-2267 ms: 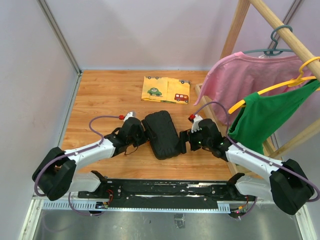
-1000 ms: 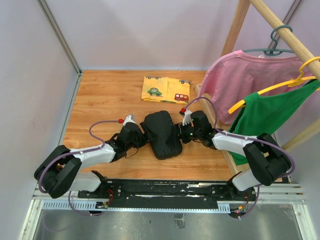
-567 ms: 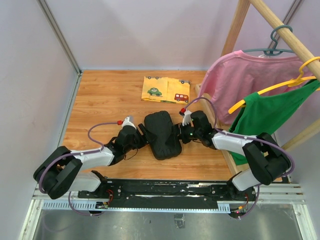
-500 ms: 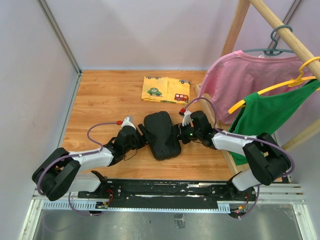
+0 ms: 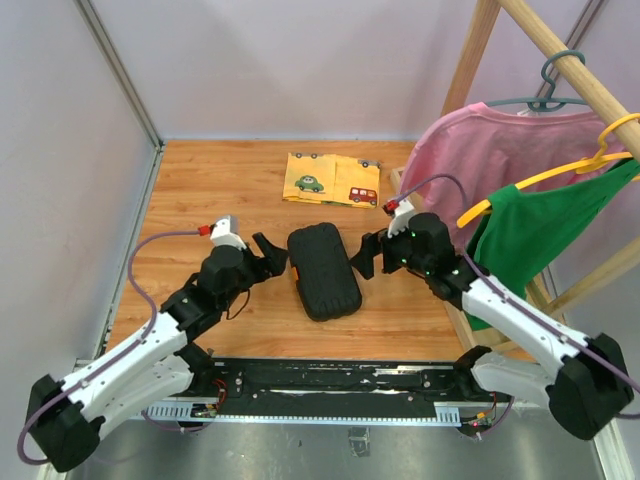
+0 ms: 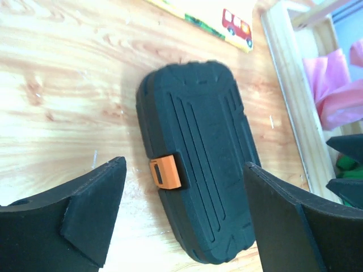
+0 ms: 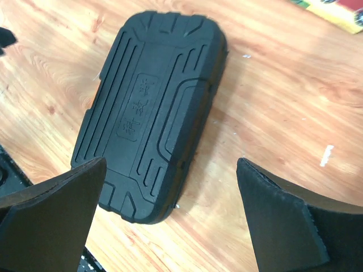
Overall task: Sort the tools into containers
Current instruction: Close the storage box at the center of the board, then reset both arms
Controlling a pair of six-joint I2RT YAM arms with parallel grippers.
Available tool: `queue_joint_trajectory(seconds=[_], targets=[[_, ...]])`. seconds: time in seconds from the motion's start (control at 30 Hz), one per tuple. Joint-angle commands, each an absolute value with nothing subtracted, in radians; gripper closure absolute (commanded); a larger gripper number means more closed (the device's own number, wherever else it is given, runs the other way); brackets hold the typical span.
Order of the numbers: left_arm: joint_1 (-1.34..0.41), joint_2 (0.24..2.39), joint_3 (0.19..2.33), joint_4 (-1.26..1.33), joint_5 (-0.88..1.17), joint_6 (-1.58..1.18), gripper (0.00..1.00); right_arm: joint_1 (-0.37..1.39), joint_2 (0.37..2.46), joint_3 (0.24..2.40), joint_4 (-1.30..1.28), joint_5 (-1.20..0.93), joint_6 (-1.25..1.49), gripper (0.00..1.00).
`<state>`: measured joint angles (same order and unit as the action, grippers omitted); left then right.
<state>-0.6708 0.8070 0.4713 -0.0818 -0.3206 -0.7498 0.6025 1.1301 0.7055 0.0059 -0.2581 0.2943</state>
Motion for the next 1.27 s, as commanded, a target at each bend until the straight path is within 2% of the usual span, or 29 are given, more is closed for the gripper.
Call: queue_joint_trajectory(seconds=[0.0, 0.37, 0.6, 0.73, 1.23], targets=[[-0.673, 0.688, 0.520, -0.264, -0.446, -0.637, 0.11, 0.595, 0.980, 0.671, -0.108, -0.099, 0.236, 0.01], [-0.673, 0.408, 0.409, -0.292, -0.479, -0.607, 0.02, 0.595, 0.395, 0.449, -0.263, 0.056, 0.254, 0.01], [-0.673, 0.389, 0.336, -0.286, -0.524, -0.621, 0.01, 0.597, 0.104, 0.343, -0.357, 0.155, 0.378, 0.01], [-0.673, 0.419, 0.312, -0.270, -0.536, -0.623, 0.01, 0.596, 0.065, 0.329, -0.386, 0.205, 0.410, 0.01], [-0.673, 0.429, 0.268, -0.228, -0.560, -0.625, 0.01, 0.597, 0.181, 0.341, -0.382, 0.250, 0.398, 0.01]])
